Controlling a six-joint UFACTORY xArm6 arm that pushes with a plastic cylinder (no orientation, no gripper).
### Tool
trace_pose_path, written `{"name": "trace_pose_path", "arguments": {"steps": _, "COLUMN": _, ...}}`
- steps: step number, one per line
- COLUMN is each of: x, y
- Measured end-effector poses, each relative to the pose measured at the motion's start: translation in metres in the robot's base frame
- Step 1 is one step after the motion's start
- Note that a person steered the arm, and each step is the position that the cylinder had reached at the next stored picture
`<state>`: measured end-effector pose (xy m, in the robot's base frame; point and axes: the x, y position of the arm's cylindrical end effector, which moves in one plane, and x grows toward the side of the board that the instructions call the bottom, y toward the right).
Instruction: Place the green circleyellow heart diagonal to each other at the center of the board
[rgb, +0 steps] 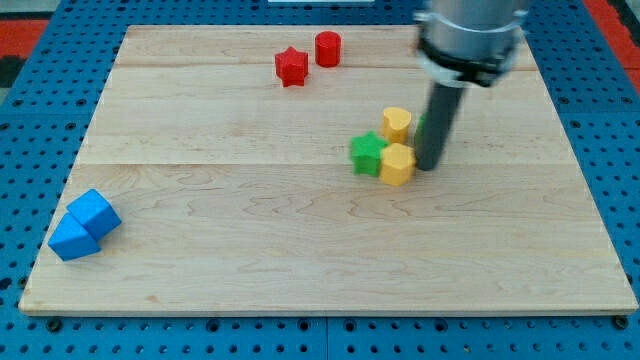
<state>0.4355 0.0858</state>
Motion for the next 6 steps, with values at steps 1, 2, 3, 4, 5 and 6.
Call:
{"name": "trace_pose_path", "arguments": {"steps": 1, "x": -0.026, "y": -0.020}}
{"name": "trace_pose_path", "arguments": {"steps": 2, "x": -0.005, "y": -0.030}}
{"name": "trace_pose_path", "arguments": {"steps": 3, "x": 0.024, "y": -0.007}}
{"name": "trace_pose_path", "arguments": {"steps": 4, "x": 0.002, "y": 0.063}}
{"name": "trace_pose_path", "arguments": {"steps": 5, "x": -0.033, "y": 0.074}}
{"name": "trace_pose_path", "arguments": {"steps": 6, "x": -0.059, "y": 0.014}}
